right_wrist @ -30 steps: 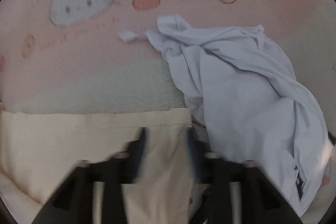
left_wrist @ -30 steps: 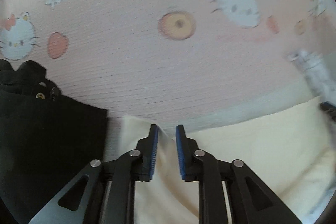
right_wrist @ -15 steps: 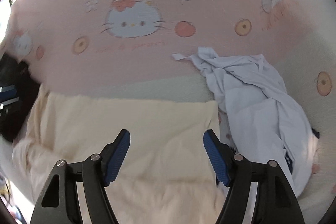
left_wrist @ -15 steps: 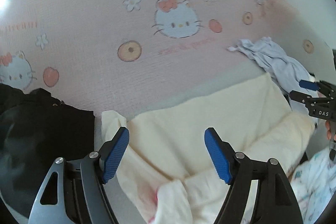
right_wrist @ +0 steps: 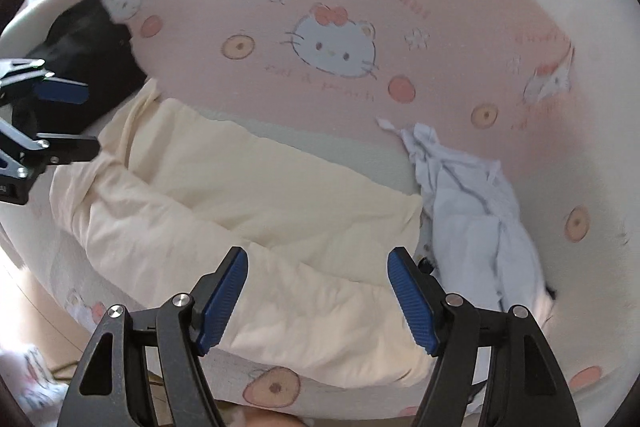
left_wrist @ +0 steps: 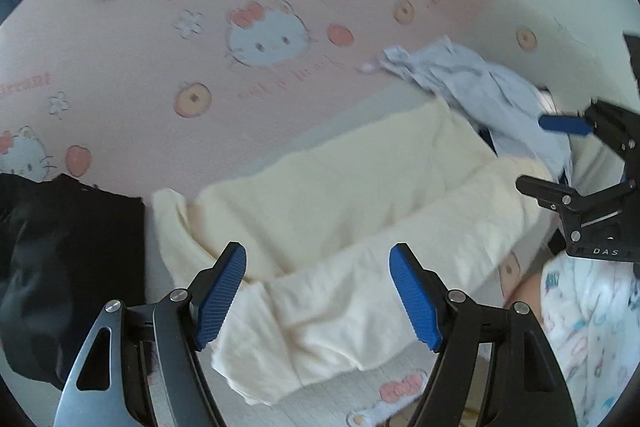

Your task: Fold clothes

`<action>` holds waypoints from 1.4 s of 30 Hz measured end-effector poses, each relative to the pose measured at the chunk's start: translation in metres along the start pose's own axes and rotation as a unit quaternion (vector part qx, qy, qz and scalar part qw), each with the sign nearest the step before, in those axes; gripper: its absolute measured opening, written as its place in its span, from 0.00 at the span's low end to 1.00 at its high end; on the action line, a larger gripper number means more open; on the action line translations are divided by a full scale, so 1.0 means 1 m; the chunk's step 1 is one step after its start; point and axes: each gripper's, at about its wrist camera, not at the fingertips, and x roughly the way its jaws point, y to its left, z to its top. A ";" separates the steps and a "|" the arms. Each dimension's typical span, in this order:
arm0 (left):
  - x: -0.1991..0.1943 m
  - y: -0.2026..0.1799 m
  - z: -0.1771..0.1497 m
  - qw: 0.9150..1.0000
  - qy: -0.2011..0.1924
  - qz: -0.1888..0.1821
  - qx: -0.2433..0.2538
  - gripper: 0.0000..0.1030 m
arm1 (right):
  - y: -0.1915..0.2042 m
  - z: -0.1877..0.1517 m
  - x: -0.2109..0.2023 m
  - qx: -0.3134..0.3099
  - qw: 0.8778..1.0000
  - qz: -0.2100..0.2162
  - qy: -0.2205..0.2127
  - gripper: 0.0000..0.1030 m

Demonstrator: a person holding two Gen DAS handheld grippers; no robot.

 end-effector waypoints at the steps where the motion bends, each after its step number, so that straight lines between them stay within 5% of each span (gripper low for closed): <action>1: 0.003 -0.004 -0.002 1.000 0.006 0.002 0.013 0.71 | 0.005 -0.002 -0.001 -0.010 1.000 -0.003 0.001 0.70; 13: 0.032 -0.032 -0.051 0.985 0.064 0.064 0.145 0.71 | 0.064 -0.029 0.011 -0.161 0.984 -0.059 0.048 0.70; 18: 0.038 -0.045 -0.078 0.960 0.065 0.130 0.240 0.71 | 0.089 -0.048 0.023 -0.235 0.967 -0.072 0.064 0.70; 26: 0.042 -0.039 -0.092 0.959 0.081 0.148 0.229 0.71 | 0.104 -0.064 0.042 -0.276 0.955 -0.076 0.080 0.70; 34: 0.054 -0.054 -0.118 0.905 0.068 0.226 0.353 0.71 | 0.113 -0.080 0.057 -0.329 0.938 -0.069 0.088 0.70; 37: 0.056 -0.053 -0.123 0.901 0.075 0.230 0.360 0.71 | 0.114 -0.089 0.067 -0.363 0.923 -0.086 0.095 0.70; 42: 0.065 -0.063 -0.142 0.876 0.069 0.253 0.404 0.71 | 0.101 -0.107 0.084 -0.393 0.901 -0.140 0.114 0.70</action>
